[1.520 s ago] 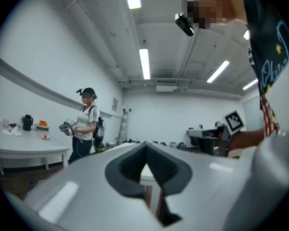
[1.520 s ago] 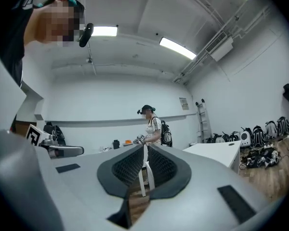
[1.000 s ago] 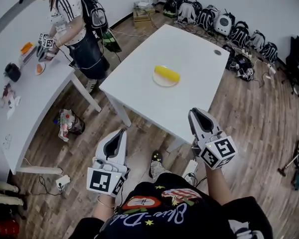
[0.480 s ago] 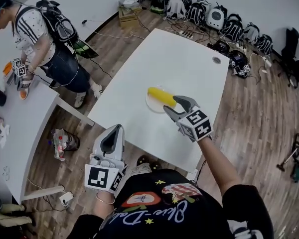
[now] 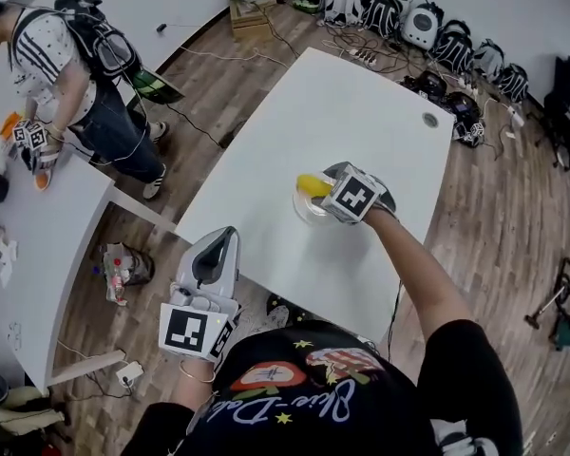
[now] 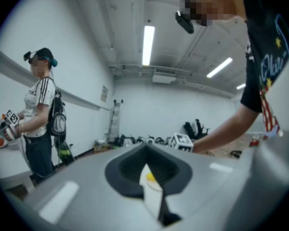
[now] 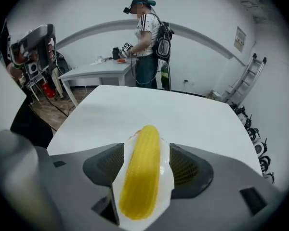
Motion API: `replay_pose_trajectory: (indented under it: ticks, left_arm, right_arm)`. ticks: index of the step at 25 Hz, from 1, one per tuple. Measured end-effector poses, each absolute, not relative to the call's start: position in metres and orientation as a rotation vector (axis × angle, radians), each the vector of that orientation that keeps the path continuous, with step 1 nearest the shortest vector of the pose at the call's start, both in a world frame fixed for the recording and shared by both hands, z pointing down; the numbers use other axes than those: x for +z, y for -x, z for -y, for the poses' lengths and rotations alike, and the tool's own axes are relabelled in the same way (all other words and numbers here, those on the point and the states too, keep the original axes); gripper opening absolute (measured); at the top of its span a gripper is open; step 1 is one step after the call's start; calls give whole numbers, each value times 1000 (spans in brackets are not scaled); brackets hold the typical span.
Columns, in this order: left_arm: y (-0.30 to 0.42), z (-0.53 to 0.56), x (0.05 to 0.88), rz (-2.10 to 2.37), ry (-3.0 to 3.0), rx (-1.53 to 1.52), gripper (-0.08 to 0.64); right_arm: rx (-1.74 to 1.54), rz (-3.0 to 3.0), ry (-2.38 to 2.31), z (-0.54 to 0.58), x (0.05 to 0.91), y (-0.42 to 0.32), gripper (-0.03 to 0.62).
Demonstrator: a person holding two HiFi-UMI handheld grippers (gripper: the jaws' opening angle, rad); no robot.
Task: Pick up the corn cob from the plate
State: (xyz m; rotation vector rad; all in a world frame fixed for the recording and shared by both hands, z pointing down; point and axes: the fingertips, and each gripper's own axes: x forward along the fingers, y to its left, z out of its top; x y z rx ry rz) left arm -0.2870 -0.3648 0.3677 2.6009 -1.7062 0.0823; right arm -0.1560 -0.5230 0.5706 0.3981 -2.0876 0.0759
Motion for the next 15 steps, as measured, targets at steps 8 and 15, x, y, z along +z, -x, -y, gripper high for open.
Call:
replay_pose_trajectory:
  ticks: [8, 15]
  left_arm:
    - [309, 370, 378, 1718, -2535, 74, 3]
    - [315, 370, 380, 1709, -2533, 66, 3]
  right_arm:
    - [265, 1971, -356, 530, 610, 158, 268]
    - [358, 1953, -409, 534, 611, 160, 262]
